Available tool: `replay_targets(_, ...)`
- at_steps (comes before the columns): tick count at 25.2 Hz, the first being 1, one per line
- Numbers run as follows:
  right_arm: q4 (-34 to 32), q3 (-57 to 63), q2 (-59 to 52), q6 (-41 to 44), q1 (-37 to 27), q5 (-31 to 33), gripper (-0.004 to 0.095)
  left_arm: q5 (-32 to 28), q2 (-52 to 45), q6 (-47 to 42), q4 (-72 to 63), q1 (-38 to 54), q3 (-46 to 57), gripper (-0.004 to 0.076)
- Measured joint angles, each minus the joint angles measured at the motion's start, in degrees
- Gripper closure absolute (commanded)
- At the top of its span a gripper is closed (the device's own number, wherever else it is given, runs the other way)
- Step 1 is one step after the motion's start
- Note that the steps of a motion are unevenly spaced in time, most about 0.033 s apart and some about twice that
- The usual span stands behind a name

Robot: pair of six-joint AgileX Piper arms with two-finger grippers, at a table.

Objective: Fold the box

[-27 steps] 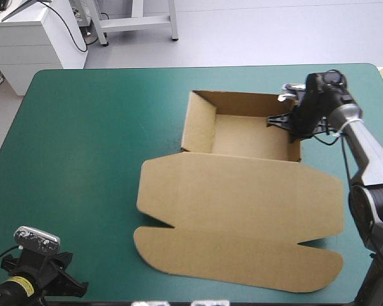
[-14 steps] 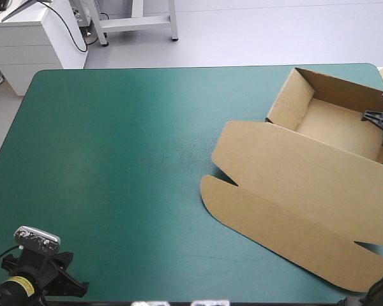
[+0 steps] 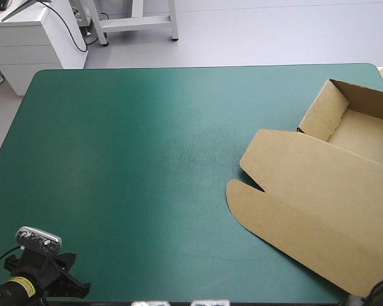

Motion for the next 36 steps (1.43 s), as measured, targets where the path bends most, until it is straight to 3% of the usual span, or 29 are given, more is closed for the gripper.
replay_targets(4, -0.84, 0.0, -0.04, 0.0, 0.0, 0.0, 0.0446, 0.0, 0.0, 0.0, 0.0, 0.0, 0.0, 0.0731)
replay_targets(12, 4.4, 0.0, -7.69, -0.63, -0.04, 0.02, 0.0457, 0.0, 0.0, 0.0, 0.0, 0.0, 0.0, 0.0731)
replay_targets(14, 7.23, 0.14, -11.25, -0.63, -0.04, 0.18, 0.056, 0.0, 0.0, 0.0, 0.0, 0.0, 0.0, 0.0731)
replay_targets(18, 15.79, 3.39, -19.28, -4.54, -0.04, 0.42, 0.0892, 0.0, 0.0, 0.0, 0.06, 0.0, 0.0, 0.0731)
replay_targets(19, 18.26, 5.54, -22.15, -6.1, -0.04, 0.42, 0.0922, 0.0, 0.0, 0.0, 0.06, 0.0, 0.0, 0.0731)
replay_targets(24, 20.68, 13.86, -34.57, -8.39, 2.12, 0.71, 0.0923, 0.0, 0.0, 0.0, 0.17, 0.0, 0.0, 0.0731)
replay_targets(36, 21.48, 34.78, -61.55, -14.46, 20.89, 0.77, 0.0923, -0.02, 0.0, 0.0, 0.17, 0.0, 0.0, 0.0731)
